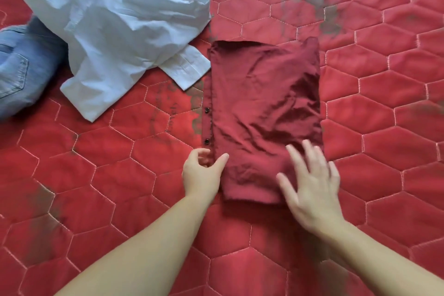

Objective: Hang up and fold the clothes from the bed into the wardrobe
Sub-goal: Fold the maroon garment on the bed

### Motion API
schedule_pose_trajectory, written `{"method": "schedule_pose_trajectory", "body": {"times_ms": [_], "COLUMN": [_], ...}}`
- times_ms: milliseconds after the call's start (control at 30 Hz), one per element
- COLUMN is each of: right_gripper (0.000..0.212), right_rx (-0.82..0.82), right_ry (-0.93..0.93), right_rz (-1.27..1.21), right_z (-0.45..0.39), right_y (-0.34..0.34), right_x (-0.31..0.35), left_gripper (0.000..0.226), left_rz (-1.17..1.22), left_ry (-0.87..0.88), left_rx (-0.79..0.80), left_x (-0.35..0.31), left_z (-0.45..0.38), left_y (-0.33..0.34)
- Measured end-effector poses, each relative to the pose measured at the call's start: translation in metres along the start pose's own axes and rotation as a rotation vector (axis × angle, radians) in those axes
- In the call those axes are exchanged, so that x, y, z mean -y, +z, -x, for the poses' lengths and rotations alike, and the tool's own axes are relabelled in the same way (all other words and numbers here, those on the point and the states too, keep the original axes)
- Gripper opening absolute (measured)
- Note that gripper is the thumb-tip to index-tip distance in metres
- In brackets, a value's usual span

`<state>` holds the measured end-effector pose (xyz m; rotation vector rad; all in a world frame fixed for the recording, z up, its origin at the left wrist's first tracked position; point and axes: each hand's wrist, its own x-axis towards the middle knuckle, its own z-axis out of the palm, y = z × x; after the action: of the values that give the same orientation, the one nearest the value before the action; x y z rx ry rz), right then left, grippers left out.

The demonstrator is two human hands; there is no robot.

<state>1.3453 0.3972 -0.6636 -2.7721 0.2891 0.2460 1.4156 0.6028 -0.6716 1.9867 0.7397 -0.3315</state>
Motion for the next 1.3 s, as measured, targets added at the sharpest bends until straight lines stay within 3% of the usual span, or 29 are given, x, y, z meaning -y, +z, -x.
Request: {"method": "schedule_pose_trajectory", "body": {"times_ms": [167, 233, 300, 367, 467, 600, 700, 800, 900, 1067, 1167, 1300], "right_gripper": [0.075, 0.066, 0.044, 0.019, 0.01, 0.019, 0.038, 0.039, 0.027, 0.022, 0.029, 0.027], "right_rx": [0.011, -0.001, 0.037, 0.092, 0.149, 0.193, 0.233, 0.281, 0.348, 0.492, 0.606, 0.719], "right_ry": [0.431, 0.539, 0.619, 0.62, 0.567, 0.576, 0.551, 0.493, 0.504, 0.608, 0.735, 0.785], "right_rz": [-0.355, -0.606, -0.76, -0.768, -0.718, -0.716, -0.739, -0.727, -0.781, -0.875, -1.062, -1.201], "right_z": [0.011, 0.011, 0.009, 0.01, 0.022, 0.039, 0.043, 0.04, 0.035, 0.037, 0.044, 0.049], "right_y": [-0.008, -0.013, -0.017, -0.017, -0.018, -0.022, -0.021, -0.017, -0.013, -0.012, -0.014, -0.02], "right_x": [-0.014, -0.014, -0.016, -0.021, -0.029, -0.039, -0.041, -0.037, -0.03, -0.032, -0.032, -0.034], "left_gripper": [0.034, 0.033, 0.033, 0.028, 0.026, 0.027, 0.036, 0.035, 0.018, 0.044, 0.067, 0.046], "left_rz": [-0.107, -0.096, -0.073, -0.097, -0.168, -0.172, -0.27, -0.359, -0.342, -0.231, -0.155, 0.13], "left_ry": [-0.051, -0.072, -0.094, -0.098, -0.068, -0.11, -0.094, -0.129, -0.168, -0.207, -0.248, -0.462], "left_rx": [0.101, 0.146, 0.2, 0.263, 0.31, 0.314, 0.113, -0.005, 0.035, 0.108, 0.163, 0.463], "left_x": [0.001, 0.001, 0.003, 0.005, 0.013, 0.03, 0.038, 0.038, 0.037, 0.038, 0.038, 0.037], "left_z": [0.02, 0.023, 0.024, 0.027, 0.03, 0.031, 0.034, 0.034, 0.033, 0.04, 0.049, 0.055], "left_y": [-0.002, -0.001, -0.001, 0.0, -0.001, -0.01, -0.015, -0.022, -0.028, -0.025, -0.025, -0.03]}}
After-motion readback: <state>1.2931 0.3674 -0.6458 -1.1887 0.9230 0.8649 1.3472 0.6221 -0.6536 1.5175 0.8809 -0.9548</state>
